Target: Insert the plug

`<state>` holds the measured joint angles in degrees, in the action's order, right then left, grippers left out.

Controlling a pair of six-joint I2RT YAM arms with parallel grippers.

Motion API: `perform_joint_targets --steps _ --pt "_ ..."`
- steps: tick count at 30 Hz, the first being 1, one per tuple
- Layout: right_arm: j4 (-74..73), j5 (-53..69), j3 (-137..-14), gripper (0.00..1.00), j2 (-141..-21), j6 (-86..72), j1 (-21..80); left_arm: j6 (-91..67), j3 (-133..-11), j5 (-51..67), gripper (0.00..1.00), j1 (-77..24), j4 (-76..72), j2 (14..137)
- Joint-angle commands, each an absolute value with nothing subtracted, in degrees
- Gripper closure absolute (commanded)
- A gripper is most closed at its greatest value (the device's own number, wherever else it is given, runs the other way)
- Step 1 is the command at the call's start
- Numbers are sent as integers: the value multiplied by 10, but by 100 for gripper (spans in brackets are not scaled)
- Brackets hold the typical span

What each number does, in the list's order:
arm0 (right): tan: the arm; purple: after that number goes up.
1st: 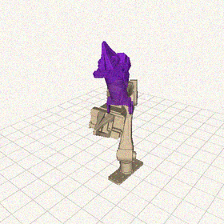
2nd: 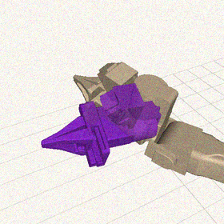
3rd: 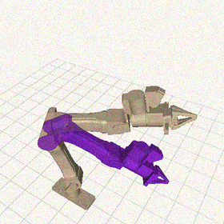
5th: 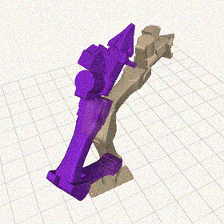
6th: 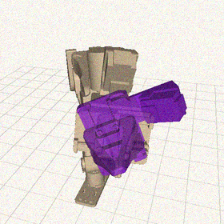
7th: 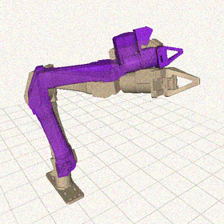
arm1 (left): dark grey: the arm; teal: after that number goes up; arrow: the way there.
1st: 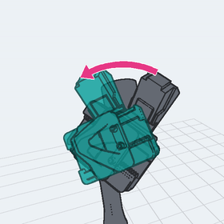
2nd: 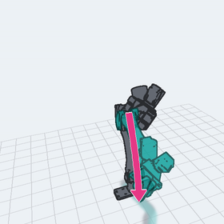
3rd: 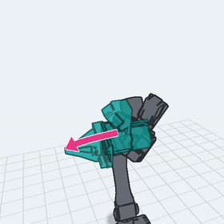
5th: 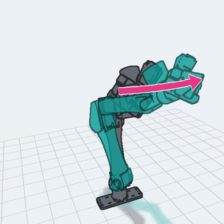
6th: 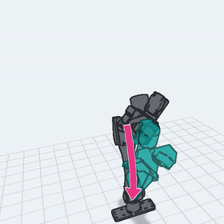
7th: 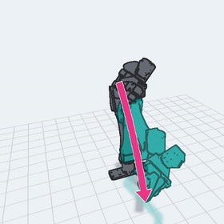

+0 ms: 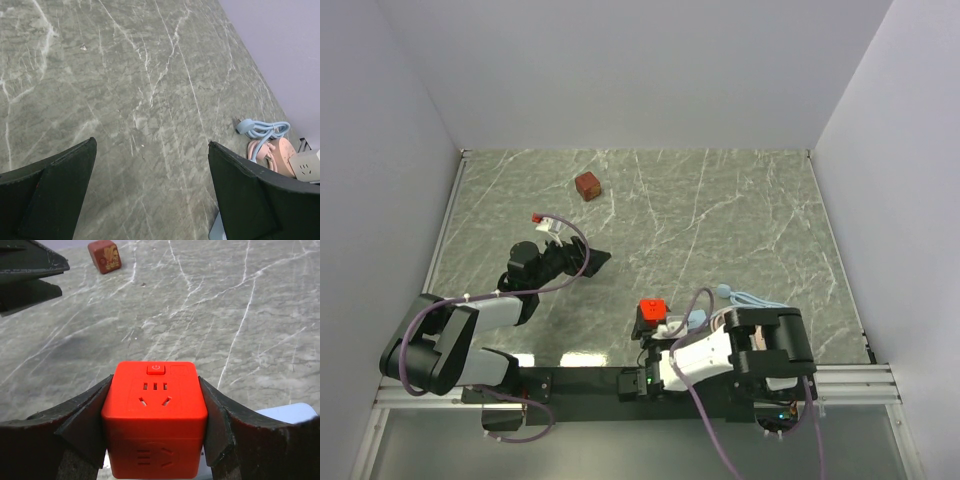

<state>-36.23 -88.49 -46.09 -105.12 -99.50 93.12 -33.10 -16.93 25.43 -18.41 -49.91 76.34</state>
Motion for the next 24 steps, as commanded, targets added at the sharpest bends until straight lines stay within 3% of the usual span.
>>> perform_joint_targets --steps 1,3,7,9,14,24 --pt "-734 -956 -388 100 -1086 -1600 947 -323 -171 254 1 -185 -519 756" --pt "-828 -961 -408 100 -1070 -1598 946 -326 -171 267 1 -184 -526 758" --pt "-829 -965 -390 100 -970 -1549 944 -323 -178 265 0 -184 -513 758" --pt "-827 -952 -421 100 -923 -1393 941 -323 -177 261 0 -184 -512 756" --pt "-828 -959 -509 100 -889 -1173 903 -322 -177 264 1 -184 -509 750" --pt "-827 -937 -678 100 -1021 -926 839 -322 -178 266 1 -184 -505 751"
